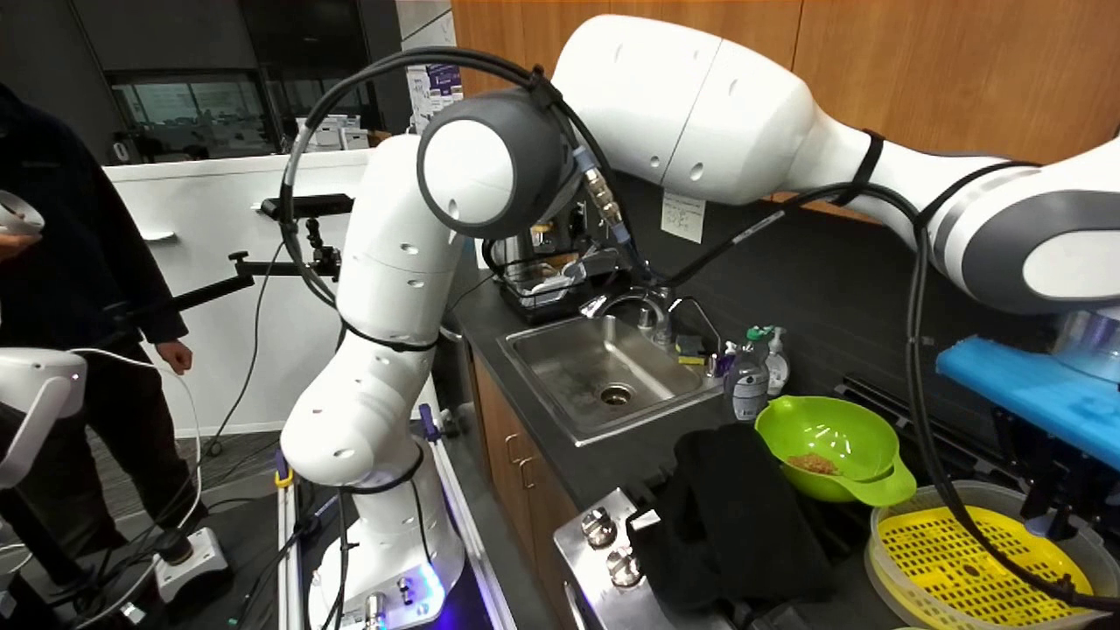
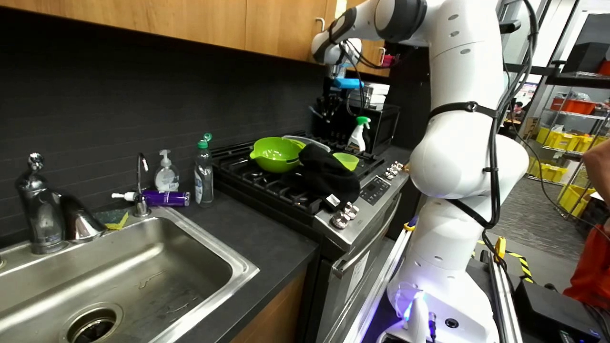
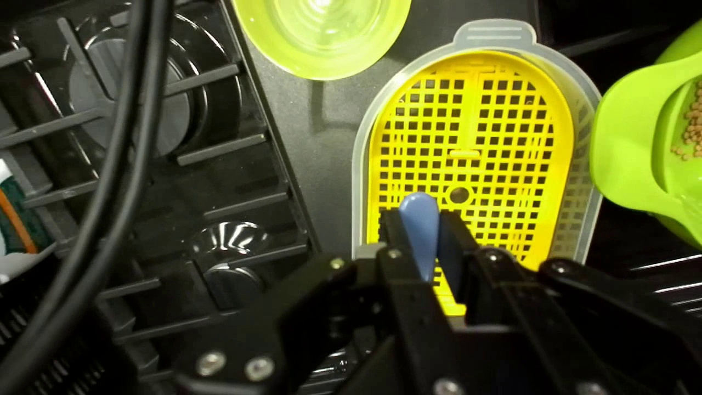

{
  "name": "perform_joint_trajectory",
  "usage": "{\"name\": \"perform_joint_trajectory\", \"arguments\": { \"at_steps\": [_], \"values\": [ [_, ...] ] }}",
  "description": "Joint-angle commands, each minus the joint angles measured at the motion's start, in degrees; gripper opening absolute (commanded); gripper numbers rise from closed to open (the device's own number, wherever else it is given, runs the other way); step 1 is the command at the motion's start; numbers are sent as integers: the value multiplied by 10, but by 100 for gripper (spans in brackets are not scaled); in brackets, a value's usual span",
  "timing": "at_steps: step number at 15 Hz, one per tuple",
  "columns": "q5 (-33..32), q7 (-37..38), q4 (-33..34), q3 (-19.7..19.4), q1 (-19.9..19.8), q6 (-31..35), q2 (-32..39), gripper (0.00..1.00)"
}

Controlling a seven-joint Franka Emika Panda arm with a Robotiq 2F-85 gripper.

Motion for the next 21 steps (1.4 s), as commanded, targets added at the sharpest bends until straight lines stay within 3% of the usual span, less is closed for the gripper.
{"name": "perform_joint_trajectory", "arguments": {
  "at_steps": [1, 8, 21],
  "values": [
    [-18, -8, -48, -12, 13, -11, -64, 5],
    [-16, -7, -111, -24, 27, -46, -134, 5],
    [31, -10, -175, -30, 74, -192, -215, 5]
  ]
}}
